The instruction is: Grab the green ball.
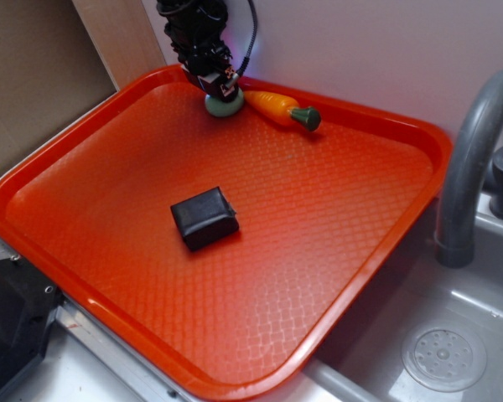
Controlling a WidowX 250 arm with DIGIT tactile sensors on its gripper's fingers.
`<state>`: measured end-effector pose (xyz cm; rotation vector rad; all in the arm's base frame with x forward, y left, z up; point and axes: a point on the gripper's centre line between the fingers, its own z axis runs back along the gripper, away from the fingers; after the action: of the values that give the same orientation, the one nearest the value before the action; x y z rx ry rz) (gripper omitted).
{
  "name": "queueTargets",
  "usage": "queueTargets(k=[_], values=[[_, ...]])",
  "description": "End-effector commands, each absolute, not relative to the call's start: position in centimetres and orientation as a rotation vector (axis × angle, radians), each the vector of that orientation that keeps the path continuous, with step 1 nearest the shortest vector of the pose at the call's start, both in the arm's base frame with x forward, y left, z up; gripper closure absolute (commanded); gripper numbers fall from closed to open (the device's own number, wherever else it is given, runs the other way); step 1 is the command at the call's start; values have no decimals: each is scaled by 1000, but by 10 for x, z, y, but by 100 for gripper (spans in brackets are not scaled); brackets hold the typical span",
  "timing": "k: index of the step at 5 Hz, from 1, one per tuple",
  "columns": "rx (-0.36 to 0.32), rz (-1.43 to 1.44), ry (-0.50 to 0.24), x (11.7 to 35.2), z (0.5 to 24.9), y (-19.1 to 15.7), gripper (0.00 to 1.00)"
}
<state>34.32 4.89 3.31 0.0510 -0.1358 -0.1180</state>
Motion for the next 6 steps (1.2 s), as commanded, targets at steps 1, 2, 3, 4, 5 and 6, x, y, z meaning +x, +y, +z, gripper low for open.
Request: queueTargets(k=[1,2,3,4,5,6], values=[[36,-202,-135,337,42,24,100],[42,-187,-132,339,42,26,100],[48,-156,-132,328,68,41,100],[53,-101,-144,310,92,57,100],[55,-42,-161,271,124,74,100],[59,-21,-166,251,139,76,100]])
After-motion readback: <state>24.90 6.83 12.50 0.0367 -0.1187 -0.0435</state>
